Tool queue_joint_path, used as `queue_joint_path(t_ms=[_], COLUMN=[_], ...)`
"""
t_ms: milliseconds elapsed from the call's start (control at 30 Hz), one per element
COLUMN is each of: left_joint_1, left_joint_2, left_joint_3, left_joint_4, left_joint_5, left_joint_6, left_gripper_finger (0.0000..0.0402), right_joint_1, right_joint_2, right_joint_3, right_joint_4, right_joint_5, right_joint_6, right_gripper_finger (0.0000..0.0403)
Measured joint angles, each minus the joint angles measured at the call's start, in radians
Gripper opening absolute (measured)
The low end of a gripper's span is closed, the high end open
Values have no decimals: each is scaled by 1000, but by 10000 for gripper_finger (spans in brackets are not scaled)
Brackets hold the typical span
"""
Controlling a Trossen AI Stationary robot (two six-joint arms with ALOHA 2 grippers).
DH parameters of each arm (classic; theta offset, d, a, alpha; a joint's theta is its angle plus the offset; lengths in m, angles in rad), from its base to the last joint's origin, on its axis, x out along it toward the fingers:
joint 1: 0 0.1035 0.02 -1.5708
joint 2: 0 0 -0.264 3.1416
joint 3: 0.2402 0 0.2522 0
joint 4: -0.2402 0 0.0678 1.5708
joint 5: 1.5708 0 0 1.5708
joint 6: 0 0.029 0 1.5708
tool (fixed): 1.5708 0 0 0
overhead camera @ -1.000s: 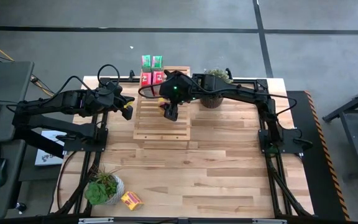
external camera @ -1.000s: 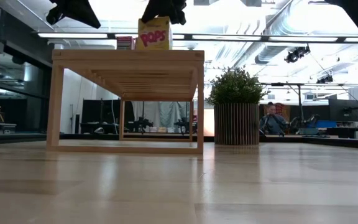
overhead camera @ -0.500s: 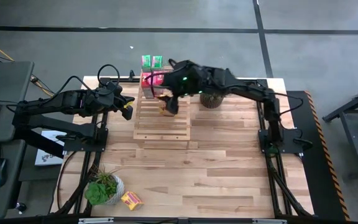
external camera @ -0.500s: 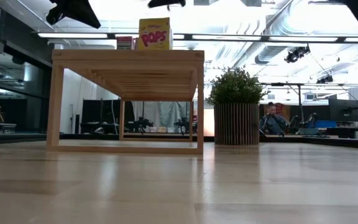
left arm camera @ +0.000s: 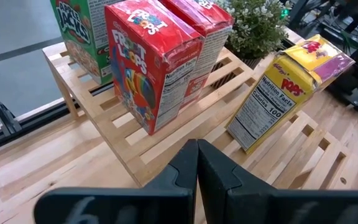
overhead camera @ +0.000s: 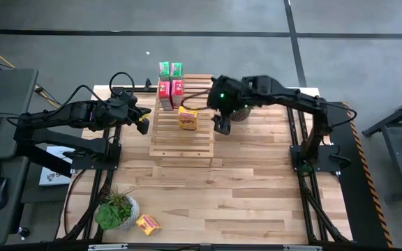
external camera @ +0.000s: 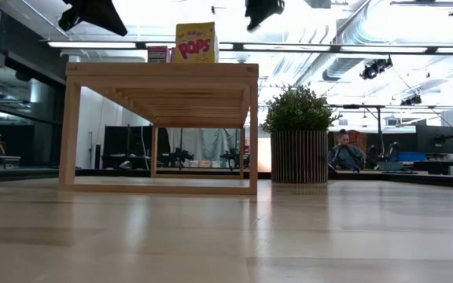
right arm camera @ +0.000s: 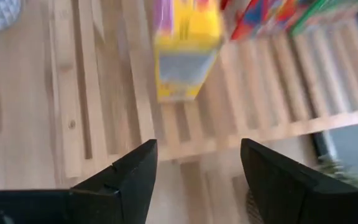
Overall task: Stack cereal on shelf
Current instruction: Put the top yellow cereal box on the shelf
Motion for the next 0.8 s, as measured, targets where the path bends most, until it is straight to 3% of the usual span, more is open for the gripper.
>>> queue_joint_path(t_ms=[200, 367, 533, 733, 800], left_joint_1=[0, 0, 0, 0, 0], left_joint_2=[0, 0, 0, 0, 0], left_joint_3=[0, 0, 0, 0, 0], left_joint_4=[0, 0, 2, 4, 8], left_joint_5=[5, -7, -11, -11, -12], left_joint_6=[0, 21, 22, 12, 12], left_gripper_finger=[0, 0, 0, 0, 0], right_joint_1=[-2, -6, -6, -6, -6], right_joint_2=[-188, -297, -301, -268, -254], right_joint_3=[-476, -728, -807, -817, -816], right_joint_4=[336, 701, 890, 898, 934], right_joint_5=[-5, 13, 62, 85, 70], right_joint_6=[85, 246, 343, 370, 365], right_gripper_finger=[223, 217, 170, 26, 12])
